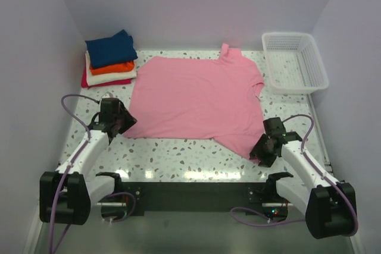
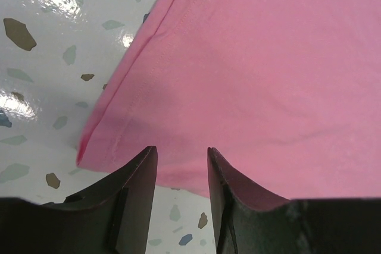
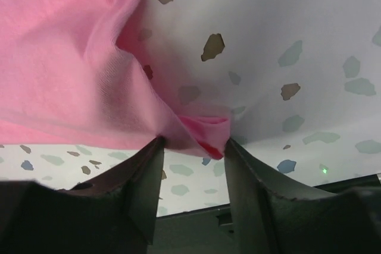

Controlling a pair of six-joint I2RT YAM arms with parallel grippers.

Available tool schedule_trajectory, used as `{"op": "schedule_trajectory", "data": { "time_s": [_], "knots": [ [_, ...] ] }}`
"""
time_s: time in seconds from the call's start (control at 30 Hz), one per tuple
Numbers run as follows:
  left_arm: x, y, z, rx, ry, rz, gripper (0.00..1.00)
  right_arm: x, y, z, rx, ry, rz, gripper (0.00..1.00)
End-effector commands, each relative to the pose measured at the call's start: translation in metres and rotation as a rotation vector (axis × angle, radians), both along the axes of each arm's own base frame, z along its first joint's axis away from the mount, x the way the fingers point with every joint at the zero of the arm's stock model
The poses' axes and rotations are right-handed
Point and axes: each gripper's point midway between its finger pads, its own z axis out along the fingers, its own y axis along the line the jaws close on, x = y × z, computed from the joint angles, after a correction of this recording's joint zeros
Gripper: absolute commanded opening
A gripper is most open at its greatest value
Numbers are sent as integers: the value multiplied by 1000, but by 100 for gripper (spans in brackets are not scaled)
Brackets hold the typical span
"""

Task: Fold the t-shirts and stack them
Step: Flatten the tshirt out

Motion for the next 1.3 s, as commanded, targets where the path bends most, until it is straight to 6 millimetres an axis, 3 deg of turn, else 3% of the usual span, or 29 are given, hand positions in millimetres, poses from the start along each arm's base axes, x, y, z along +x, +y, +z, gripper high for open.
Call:
{"op": "schedule_trajectory", "data": {
  "time_s": [0.0,0.07,0.17,0.33,0.53,0.83,1.03,1.27],
  "knots": [
    [6,-1,7,1,-41,-12,44,15,9,-4,40,-46,-2,46],
    [3,3,5,20,-30,7,44,18,12,4,56,-62,16,27],
    [-2,14,4,63,-7,51,45,22,12,22,59,-98,42,14],
    [-14,36,3,138,27,157,47,33,23,49,112,-156,94,0],
    [-37,53,-11,187,92,257,49,49,35,76,161,-213,154,0],
    [-43,37,-45,110,153,229,44,61,41,98,188,-265,182,0],
    [-38,37,-50,111,145,231,41,63,41,102,184,-276,188,0],
    [-27,37,-43,109,92,227,39,63,36,108,157,-296,182,0]
  ]
}}
